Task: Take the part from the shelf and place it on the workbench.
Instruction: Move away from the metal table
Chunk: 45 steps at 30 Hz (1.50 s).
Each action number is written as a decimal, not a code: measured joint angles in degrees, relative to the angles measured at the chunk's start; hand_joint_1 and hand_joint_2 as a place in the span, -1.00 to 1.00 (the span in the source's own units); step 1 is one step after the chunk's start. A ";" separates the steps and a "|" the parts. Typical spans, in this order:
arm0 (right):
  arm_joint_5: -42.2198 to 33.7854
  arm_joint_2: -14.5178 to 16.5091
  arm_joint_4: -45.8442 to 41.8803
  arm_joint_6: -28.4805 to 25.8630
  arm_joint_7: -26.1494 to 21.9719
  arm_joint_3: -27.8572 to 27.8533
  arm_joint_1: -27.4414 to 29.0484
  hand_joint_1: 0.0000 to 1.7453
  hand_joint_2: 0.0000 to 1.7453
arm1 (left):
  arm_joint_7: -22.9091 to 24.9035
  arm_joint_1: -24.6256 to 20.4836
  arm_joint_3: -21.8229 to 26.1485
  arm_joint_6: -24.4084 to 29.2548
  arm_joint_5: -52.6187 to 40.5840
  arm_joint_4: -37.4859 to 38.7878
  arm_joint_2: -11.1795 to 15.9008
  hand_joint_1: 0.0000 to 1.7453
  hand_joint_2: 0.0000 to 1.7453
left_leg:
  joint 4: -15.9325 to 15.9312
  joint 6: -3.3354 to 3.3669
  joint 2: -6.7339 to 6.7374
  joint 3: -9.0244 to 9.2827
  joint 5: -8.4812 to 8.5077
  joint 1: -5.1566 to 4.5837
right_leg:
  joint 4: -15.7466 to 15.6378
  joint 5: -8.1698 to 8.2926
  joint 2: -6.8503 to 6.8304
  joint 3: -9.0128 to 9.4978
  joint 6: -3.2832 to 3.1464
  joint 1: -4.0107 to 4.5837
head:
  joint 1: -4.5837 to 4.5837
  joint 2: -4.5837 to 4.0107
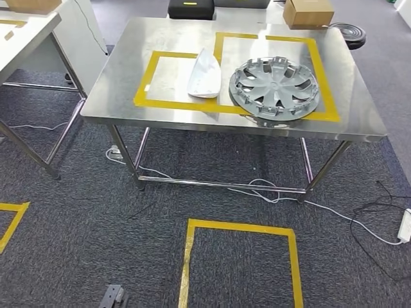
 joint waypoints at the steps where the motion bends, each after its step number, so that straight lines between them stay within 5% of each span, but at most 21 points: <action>1: 0.37 -0.22 -0.55 -0.21 0.40 -0.19 0.00 -1.00 -1.00 | 0.54 -0.01 0.05 -0.01 0.82 0.13 0.22 -1.00 -1.00 | 0.11 -0.19 -0.03 -0.61 0.46 -0.03 | -4.15 0.95 0.00 3.10 -0.14 0.00 | 0.01 0.00; 3: 1.46 -0.61 -1.63 -0.24 0.63 -0.40 -0.09 -1.00 -1.00 | 2.48 -0.08 0.30 -0.19 2.27 0.37 0.78 -1.00 -1.00 | 0.40 -0.69 -0.03 -1.51 1.39 -0.18 | -12.34 0.97 0.09 8.49 -0.51 0.11 | -0.08 0.00; 4: 2.07 -0.81 -2.06 -0.15 0.54 -0.43 -0.10 -1.00 -1.00 | 3.56 -0.13 0.45 -0.37 2.70 0.50 1.09 -1.00 -1.00 | 0.48 -0.95 -0.01 -1.79 1.85 -0.22 | -14.44 0.51 0.14 9.66 -0.71 0.20 | -0.08 0.00; 7: 3.17 -1.30 -2.94 0.06 0.25 -0.43 0.08 -1.00 -1.00 | 5.53 -0.13 0.69 -0.83 3.02 0.90 1.91 -1.00 -1.00 | 0.90 -1.81 -0.08 -2.62 2.07 -0.15 | -14.86 1.20 0.06 8.87 -1.78 0.19 | -0.05 0.00; 9: 3.29 -1.46 -3.34 0.08 0.19 -0.44 0.09 -1.00 -1.00 | 5.88 -0.05 0.74 -0.91 3.03 1.12 2.28 -1.00 -1.00 | 4.57 -2.60 -0.23 -4.12 -1.99 -0.03 | -14.83 2.29 -0.10 7.67 -2.68 -0.01 | -0.23 0.00; 11: 3.57 -1.59 -3.64 0.10 0.11 -0.44 0.10 -1.00 -1.00 | 6.09 -0.10 0.76 -0.93 3.07 1.35 2.50 -1.00 -1.00 | 12.09 -3.17 -0.26 -6.39 -7.59 0.12 | -14.72 3.49 -0.18 6.12 -3.06 0.02 | -0.40 0.00; 12: 3.88 -1.65 -3.71 0.11 0.05 -0.44 0.13 -1.00 -1.00 | 6.26 -0.14 0.77 -0.96 3.10 1.46 2.56 -1.00 -1.00 | 15.47 -3.31 -0.26 -7.12 -9.05 0.17 | -14.62 4.08 -0.21 5.26 -3.06 0.03 | -0.40 0.00; 14: 4.67 -1.79 -3.76 0.09 -0.02 -0.43 0.17 -1.00 0.00 | 6.64 -0.16 0.79 -1.13 3.35 1.67 2.69 -1.00 -1.00 | 17.37 -3.30 -0.26 -6.14 -8.02 0.21 | -14.31 5.14 -0.25 3.55 -2.93 0.03 | -0.40 0.00; 16: 5.24 -1.94 -3.81 0.07 0.14 -0.43 0.14 -1.00 1.00 | 6.34 -0.19 0.83 -2.02 4.00 1.85 2.91 -1.00 -1.00 | 11.83 -2.89 -0.29 -1.45 -4.76 0.19 | -13.92 6.05 -0.17 2.07 -2.72 0.04 | -0.42 0.00; 19: 5.90 -2.13 -3.84 0.21 0.47 -0.43 0.10 -1.00 1.00 | 2.83 -0.27 1.01 -6.49 5.64 2.26 3.09 -1.00 -1.00 | 0.75 -1.93 -0.35 5.83 -4.76 -0.03 | -13.56 7.15 -0.10 0.85 -2.10 0.23 | -0.39 0.00; 21: 5.79 -2.35 -3.82 0.23 0.06 -0.50 0.17 -1.00 0.00 | -0.21 -0.11 1.07 -8.33 6.07 2.54 3.07 -1.00 -1.00 | -1.19 -1.24 -0.32 6.45 -5.07 -0.16 | -13.71 8.04 -0.12 0.62 -1.47 0.19 | -0.37 0.00; 23: 4.07 -2.64 -3.83 0.15 -1.36 -1.02 0.28 -1.00 -1.00 | -1.80 0.14 1.08 -7.66 6.07 2.69 3.08 -1.00 -1.00 | -1.30 -0.46 -0.05 5.92 -4.25 -0.01 | -12.71 7.24 -0.06 -0.10 -0.83 0.10 | -0.26 0.00; 27: 0.34 -2.79 -4.08 1.27 -4.71 -2.96 0.24 -1.00 -1.00 | -3.28 0.71 0.81 -6.99 5.38 2.77 3.35 -1.00 -1.00 | -1.26 0.23 0.84 4.42 -2.74 0.17 | 1.00 -1.04 -0.05 -5.04 0.24 -0.14 | 0.18 0.00; 28: 0.04 -2.79 -4.16 1.58 -5.15 -3.31 0.23 -1.00 -1.00 | -3.50 0.89 0.67 -6.61 4.96 2.77 3.40 -1.00 -1.00 | -1.18 0.18 1.22 4.08 -2.49 0.17 | 3.08 -1.84 -0.08 -5.30 0.38 -0.17 | 0.18 0.00; 30: -0.26 -2.72 -4.23 2.07 -5.36 -3.83 0.22 -1.00 -1.00 | -4.09 1.12 0.29 -5.29 3.94 2.77 3.35 -1.00 -1.00 | -0.85 0.03 2.06 3.58 -2.23 0.22 | -0.12 -0.27 -0.54 -2.20 0.48 -0.25 | 0.19 0.00; 32: -0.52 -2.37 -4.17 2.40 -4.80 -4.21 -0.01 -1.00 -1.00 | -4.91 1.18 -0.24 -4.00 3.20 2.77 3.10 -1.00 -1.00 | -0.30 -0.36 2.97 3.29 -2.31 0.17 | -8.58 2.29 -2.38 3.27 0.47 -0.17 | 0.23 0.00; 34: -0.67 -1.83 -3.85 2.31 -4.03 -4.54 -0.43 -1.00 -1.00 | -4.98 1.13 -0.68 -2.97 3.00 2.77 2.73 -1.00 -1.00 | 0.29 -0.95 3.79 3.02 -2.39 -0.08 | -13.05 3.13 -3.35 5.69 -0.24 0.06 | 0.22 0.00; 37: 0.32 -1.24 -2.84 0.87 -4.06 -4.91 -0.57 -1.00 -1.00 | -2.31 0.86 -0.89 -1.35 3.04 2.74 1.99 -1.00 -1.00 | 0.43 -1.67 4.69 2.73 -2.26 -0.17 | -13.07 3.47 -2.14 5.05 -1.54 0.23 | 0.22 0.00; 41: 1.68 -0.99 -2.01 -1.21 -7.11 -4.89 -0.60 -1.00 -1.00 | 0.87 0.49 -0.86 -1.24 3.84 2.62 1.19 -1.00 -1.00 | 0.20 0.18 4.59 2.15 -2.05 -0.26 | -13.08 3.92 -1.68 4.40 -1.99 0.22 | -0.01 0.00; 45: 2.12 -1.00 -1.95 -2.05 -8.44 -4.84 -0.81 -1.00 -1.00 | 1.43 0.44 -0.79 -1.29 4.22 2.52 0.40 -1.00 -1.00 | 0.11 -1.05 4.46 1.53 -1.11 -0.06 | -13.03 4.31 -1.83 3.86 -2.45 0.61 | 0.02 0.00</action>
